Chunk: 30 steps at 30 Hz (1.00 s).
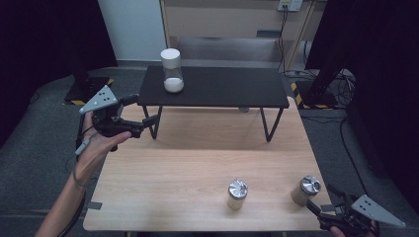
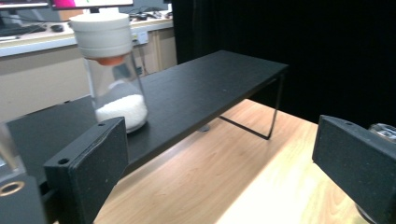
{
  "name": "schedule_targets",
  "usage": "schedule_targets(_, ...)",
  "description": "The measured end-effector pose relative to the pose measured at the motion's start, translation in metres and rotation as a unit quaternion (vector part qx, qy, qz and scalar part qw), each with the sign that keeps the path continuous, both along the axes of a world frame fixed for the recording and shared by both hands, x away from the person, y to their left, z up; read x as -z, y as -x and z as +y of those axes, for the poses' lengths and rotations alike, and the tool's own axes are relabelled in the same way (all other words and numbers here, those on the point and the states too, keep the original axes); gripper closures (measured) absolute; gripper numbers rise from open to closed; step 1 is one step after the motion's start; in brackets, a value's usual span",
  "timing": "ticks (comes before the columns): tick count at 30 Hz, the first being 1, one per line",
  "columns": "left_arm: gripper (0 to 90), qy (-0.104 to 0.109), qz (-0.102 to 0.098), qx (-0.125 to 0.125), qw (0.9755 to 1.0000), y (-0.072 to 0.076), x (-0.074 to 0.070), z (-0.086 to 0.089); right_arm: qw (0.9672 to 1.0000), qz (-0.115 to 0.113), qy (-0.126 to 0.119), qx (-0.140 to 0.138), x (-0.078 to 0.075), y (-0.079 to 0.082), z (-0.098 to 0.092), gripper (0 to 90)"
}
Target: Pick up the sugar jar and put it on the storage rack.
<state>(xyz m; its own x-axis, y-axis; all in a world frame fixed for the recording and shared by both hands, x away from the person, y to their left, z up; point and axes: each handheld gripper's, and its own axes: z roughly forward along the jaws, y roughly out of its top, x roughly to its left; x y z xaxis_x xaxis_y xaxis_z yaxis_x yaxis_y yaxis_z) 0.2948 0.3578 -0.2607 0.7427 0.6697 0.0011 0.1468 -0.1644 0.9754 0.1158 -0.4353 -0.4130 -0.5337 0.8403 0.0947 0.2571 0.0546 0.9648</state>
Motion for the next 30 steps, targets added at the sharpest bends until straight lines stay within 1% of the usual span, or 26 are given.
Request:
schedule_targets(4,2.5,0.008,-0.003,0.011,0.9999,0.007,0.013,0.006,1.0,0.0,-0.001,0.0,0.0,0.0,0.0,4.5)
schedule_targets(7,2.5,0.002,-0.009,0.017,0.9998,0.014,0.022,0.009,1.0,-0.001,0.0,0.0,0.0,0.0,0.0,4.5)
schedule_targets(8,2.5,0.003,-0.012,0.017,0.9998,0.016,0.026,0.01,1.0,0.0,0.001,0.0,0.0,0.0,0.0,4.5)
schedule_targets(15,2.5,0.016,-0.016,0.027,0.9994,0.028,0.047,0.018,1.0,-0.001,0.003,0.0,-0.001,0.0,0.002,4.5)
schedule_targets(16,2.5,0.017,-0.019,0.028,0.9993,0.031,0.051,0.019,1.0,-0.001,0.003,-0.001,-0.001,0.0,0.002,4.5)
schedule_targets(22,2.5,0.028,-0.019,0.026,0.9991,0.041,0.066,0.021,1.0,-0.002,0.005,-0.002,-0.001,0.0,0.003,4.5)
schedule_targets(23,2.5,0.027,-0.019,0.027,0.9991,0.043,0.068,0.021,1.0,-0.002,0.005,-0.002,-0.001,0.0,0.003,4.5)
schedule_targets(25,2.5,0.017,-0.02,0.025,0.9994,0.047,0.07,0.02,1.0,-0.002,0.005,-0.001,-0.001,0.0,0.002,4.5)
schedule_targets(30,2.5,0.022,-0.012,0.021,0.9995,0.056,0.084,0.022,1.0,-0.004,0.006,-0.002,-0.001,0.0,0.002,4.5)
